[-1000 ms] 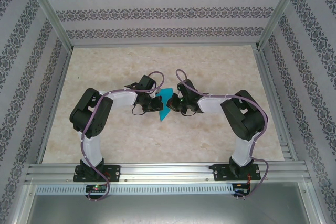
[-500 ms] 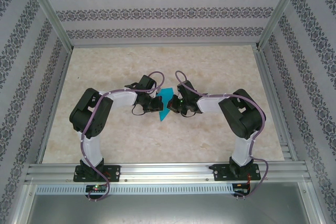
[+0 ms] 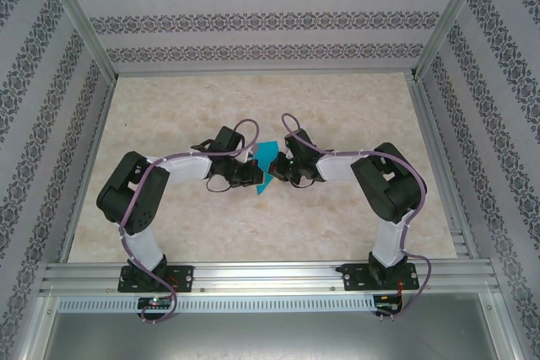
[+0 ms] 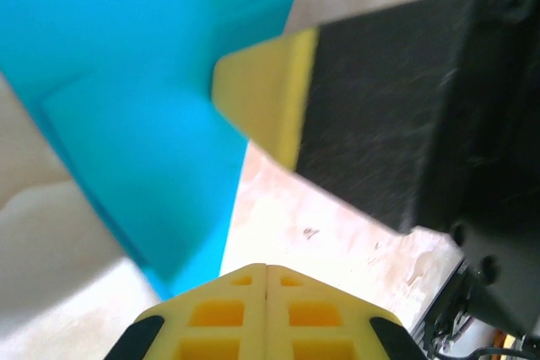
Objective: Fold a paper plane with a square sheet of paper (pick it up from the middle)
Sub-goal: Third fold the triangle at the center of the table.
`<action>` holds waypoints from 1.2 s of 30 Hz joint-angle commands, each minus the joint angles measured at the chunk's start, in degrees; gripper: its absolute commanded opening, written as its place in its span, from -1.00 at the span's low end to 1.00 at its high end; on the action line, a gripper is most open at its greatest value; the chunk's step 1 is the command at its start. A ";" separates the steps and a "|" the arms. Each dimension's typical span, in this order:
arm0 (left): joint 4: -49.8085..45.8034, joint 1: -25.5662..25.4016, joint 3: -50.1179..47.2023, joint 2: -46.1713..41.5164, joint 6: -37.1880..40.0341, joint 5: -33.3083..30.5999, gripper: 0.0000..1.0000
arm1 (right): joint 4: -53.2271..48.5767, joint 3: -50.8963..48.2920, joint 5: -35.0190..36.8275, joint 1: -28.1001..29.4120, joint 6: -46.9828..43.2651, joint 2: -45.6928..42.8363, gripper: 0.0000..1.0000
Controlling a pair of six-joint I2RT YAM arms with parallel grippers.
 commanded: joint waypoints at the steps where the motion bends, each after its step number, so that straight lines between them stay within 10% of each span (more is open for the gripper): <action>1: 2.31 -0.89 -0.96 0.78 -0.22 0.85 -0.96 | -4.30 -0.48 2.14 0.09 0.21 3.24 -1.00; 36: 1.69 -1.57 -1.67 -1.24 0.40 -4.55 -0.91 | -4.82 -0.68 1.72 0.10 -0.25 4.78 -1.00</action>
